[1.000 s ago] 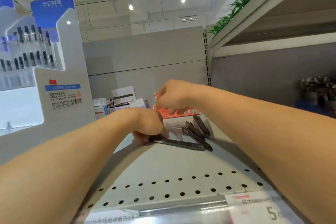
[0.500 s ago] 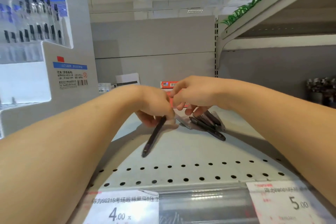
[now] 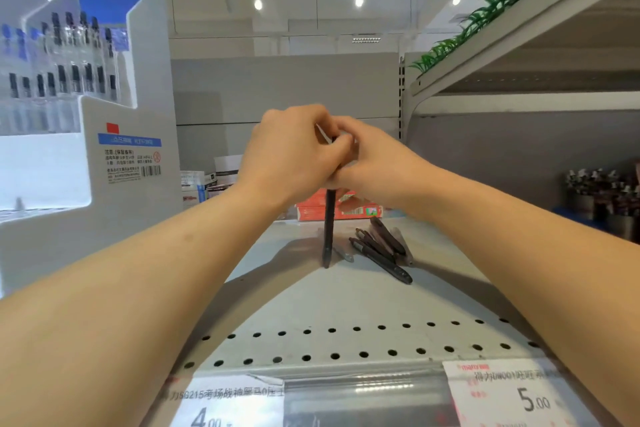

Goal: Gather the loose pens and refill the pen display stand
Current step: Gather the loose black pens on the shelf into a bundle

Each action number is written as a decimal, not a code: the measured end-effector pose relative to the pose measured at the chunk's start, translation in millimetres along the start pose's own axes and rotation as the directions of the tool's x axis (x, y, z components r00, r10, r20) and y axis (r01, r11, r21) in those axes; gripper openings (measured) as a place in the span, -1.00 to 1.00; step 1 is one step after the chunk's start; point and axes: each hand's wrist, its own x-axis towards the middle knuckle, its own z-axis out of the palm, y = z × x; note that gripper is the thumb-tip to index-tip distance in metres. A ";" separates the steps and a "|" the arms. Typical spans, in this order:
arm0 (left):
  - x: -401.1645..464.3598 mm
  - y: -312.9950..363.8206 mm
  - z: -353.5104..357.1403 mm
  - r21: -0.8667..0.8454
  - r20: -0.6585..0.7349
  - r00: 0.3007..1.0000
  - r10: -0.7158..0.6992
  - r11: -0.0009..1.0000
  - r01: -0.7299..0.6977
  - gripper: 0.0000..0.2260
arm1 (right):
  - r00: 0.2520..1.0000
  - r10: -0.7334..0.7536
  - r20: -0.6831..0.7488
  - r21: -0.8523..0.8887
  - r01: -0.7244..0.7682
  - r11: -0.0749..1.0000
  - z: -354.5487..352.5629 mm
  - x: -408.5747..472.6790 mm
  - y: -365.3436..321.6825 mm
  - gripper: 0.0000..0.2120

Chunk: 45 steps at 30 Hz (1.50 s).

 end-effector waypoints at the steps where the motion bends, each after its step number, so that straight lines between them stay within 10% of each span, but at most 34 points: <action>1: 1.2 -0.6 -2.0 -0.064 -0.045 0.998 -0.047 0.997 0.044 -0.82 | 1.000 -0.008 -0.022 -0.040 0.008 0.999 -1.5 1.0 0.4 -0.45; 4: 5.4 -12.1 -3.7 -0.230 0.049 0.957 -0.287 0.929 0.291 -0.84 | 0.999 -0.037 -0.031 -0.124 0.033 0.992 -2.9 1.5 0.4 -0.42; 9: -9.6 -32.1 19.4 0.205 0.623 0.650 -0.436 0.892 0.402 -0.79 | 0.997 -0.077 0.001 -0.165 0.076 0.983 1.5 0.0 -1.2 -0.51; 18: -21.1 -20.0 46.3 0.363 0.857 0.471 -0.208 0.894 -0.265 -0.69 | 0.997 -0.017 0.074 -0.060 0.021 0.998 -6.3 -0.4 -1.2 -0.49; 25: -5.9 -42.9 23.4 0.469 0.753 0.453 -0.477 0.872 0.140 -0.68 | 0.997 0.025 0.072 -0.107 -0.017 0.994 -10.7 -1.3 1.7 -0.49; 29: 4.0 -52.0 -6.3 0.066 0.751 0.537 -0.384 0.853 0.518 -0.71 | 0.997 0.057 0.047 -0.141 -0.050 0.989 -13.0 -1.4 2.7 -0.47; 33: 3.5 -44.6 -23.0 -0.157 0.828 0.534 -0.170 0.844 0.513 -0.79 | 0.996 0.090 0.024 -0.099 -0.087 0.991 -10.5 -0.9 4.1 -0.42; 45: 0.2 -32.8 -19.2 -0.135 0.852 0.503 -0.146 0.866 0.481 -0.80 | 0.998 0.031 0.059 -0.053 -0.028 0.998 -9.7 0.4 1.4 -0.65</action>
